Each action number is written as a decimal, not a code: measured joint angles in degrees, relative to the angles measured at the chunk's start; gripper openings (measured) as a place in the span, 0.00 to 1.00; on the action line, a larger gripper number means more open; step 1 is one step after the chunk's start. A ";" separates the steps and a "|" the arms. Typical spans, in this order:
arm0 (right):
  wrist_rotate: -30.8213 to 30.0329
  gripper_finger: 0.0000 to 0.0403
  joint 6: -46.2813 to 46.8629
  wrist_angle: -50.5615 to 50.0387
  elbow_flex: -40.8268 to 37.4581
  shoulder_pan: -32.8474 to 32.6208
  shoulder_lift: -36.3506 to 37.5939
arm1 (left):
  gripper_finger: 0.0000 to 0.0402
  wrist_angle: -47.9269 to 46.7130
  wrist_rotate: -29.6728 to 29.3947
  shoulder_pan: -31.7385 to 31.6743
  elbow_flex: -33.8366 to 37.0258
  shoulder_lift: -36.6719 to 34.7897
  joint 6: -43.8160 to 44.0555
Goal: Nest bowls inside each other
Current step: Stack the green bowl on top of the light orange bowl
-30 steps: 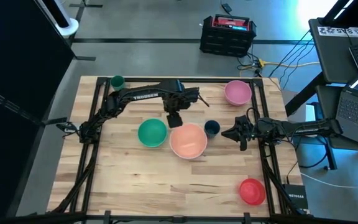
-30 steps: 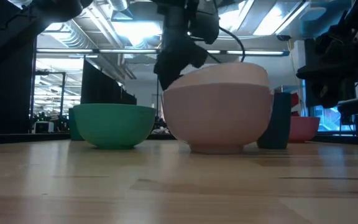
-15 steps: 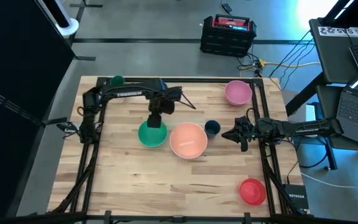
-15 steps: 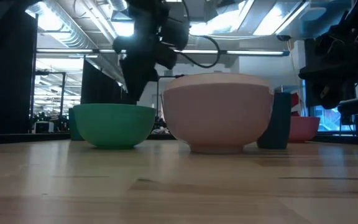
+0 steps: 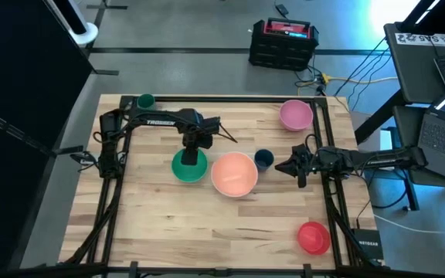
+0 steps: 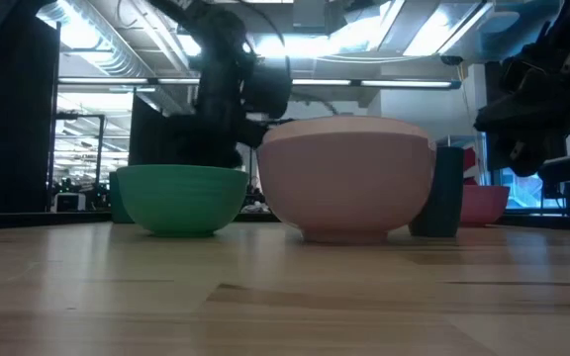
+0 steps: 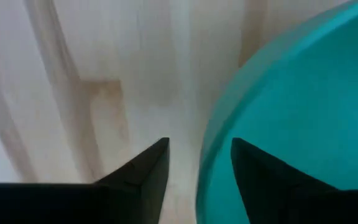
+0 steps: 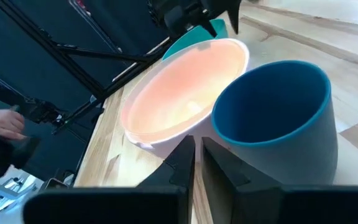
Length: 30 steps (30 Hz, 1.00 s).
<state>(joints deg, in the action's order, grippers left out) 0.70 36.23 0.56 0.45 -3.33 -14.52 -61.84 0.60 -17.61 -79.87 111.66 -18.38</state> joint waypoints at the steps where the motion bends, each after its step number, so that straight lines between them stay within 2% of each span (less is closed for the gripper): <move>1: -0.02 0.03 0.02 0.00 0.00 0.00 0.00 | 0.29 -1.33 0.60 -0.01 -1.02 -0.15 1.42; 11: -0.17 0.03 0.17 -0.04 0.00 0.00 0.00 | 0.01 -18.37 7.66 -0.15 -16.14 -2.06 14.14; 15: -0.17 0.03 0.17 -0.04 0.00 0.00 0.00 | 0.00 -21.01 11.52 0.38 -28.06 -2.27 22.42; 18: -0.15 0.03 0.15 -0.04 0.00 0.00 -0.07 | 0.00 -15.83 11.91 0.56 -33.31 -1.17 30.15; 24: -0.15 0.03 0.15 -0.06 0.00 0.00 -0.07 | 0.00 -0.25 14.07 3.14 -34.30 4.59 39.07; 30: -0.06 0.03 0.83 -0.06 0.00 0.00 -0.04 | 0.00 -1.28 14.40 4.17 -34.32 10.74 37.76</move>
<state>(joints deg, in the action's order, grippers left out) 0.64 37.07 0.49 0.45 -3.33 -14.57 -63.12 15.00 -13.44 -114.19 122.40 19.38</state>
